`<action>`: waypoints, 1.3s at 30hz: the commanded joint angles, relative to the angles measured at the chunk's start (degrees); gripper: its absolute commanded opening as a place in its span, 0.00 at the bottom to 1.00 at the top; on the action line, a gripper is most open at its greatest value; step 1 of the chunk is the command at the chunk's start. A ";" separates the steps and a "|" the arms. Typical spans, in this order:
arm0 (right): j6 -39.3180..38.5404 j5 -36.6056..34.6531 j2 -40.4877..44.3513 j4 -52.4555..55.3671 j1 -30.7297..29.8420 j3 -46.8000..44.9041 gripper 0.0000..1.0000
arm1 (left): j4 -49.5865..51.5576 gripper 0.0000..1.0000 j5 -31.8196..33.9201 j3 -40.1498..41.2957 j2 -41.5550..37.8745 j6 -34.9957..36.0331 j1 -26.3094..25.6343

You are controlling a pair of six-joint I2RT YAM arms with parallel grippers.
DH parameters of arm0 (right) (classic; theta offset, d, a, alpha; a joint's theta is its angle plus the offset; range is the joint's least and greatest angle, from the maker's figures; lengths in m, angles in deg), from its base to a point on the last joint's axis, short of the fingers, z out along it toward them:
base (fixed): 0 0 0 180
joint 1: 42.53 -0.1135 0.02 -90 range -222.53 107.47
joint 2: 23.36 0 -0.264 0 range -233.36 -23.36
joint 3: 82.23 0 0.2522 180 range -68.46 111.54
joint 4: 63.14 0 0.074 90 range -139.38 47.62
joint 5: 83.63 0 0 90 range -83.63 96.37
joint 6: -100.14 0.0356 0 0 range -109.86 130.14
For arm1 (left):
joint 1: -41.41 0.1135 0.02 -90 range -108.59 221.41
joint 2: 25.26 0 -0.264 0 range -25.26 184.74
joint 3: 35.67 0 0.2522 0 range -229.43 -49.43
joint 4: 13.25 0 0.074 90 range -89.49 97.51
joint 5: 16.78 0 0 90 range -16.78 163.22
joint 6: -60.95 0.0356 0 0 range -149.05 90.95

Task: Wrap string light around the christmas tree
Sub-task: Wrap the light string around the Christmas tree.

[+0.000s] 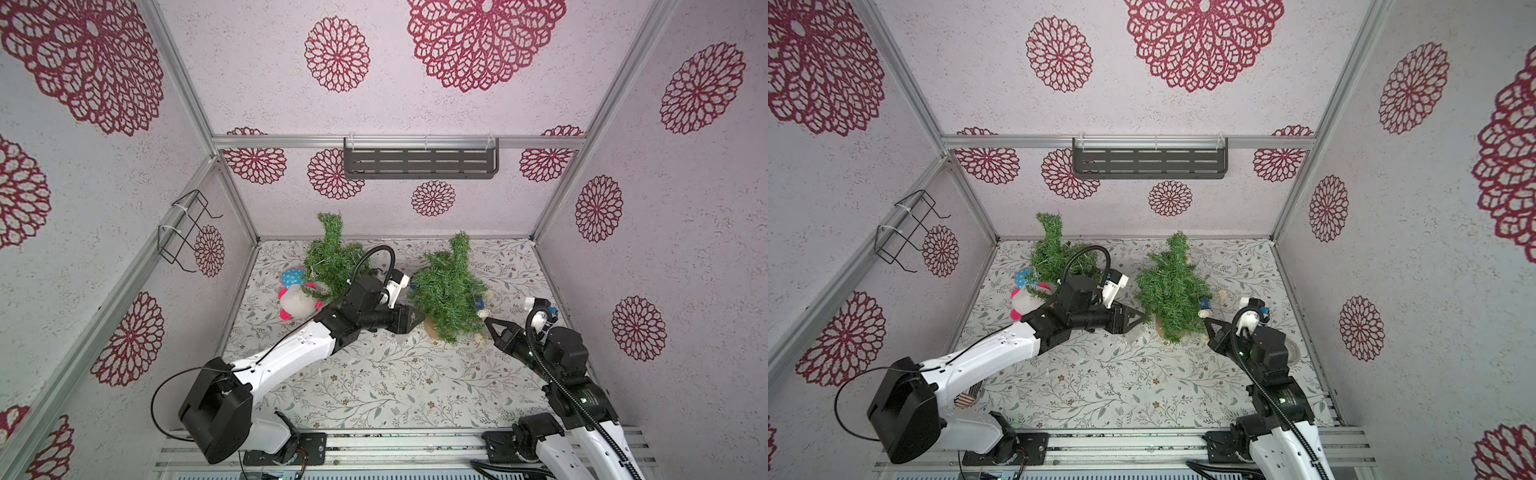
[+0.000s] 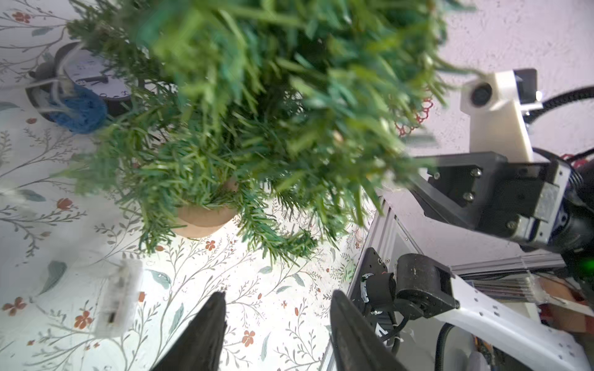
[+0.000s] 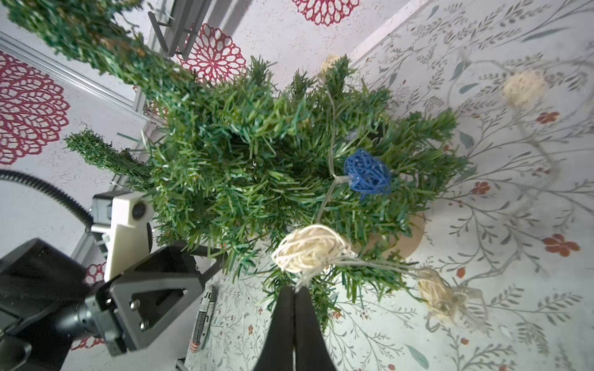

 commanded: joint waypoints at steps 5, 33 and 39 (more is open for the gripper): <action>10.11 0.52 2.09 -5.71 -2.57 0.80 0.00 | -26.49 0.77 20.16 11.63 -3.15 8.56 -15.49; 22.95 6.19 3.32 -7.66 -3.09 2.26 0.00 | -48.80 0.69 26.25 -10.78 33.79 14.95 -18.83; 23.37 6.11 3.40 -8.50 -3.08 1.22 0.00 | -49.14 0.56 24.85 -13.26 37.06 15.09 -18.36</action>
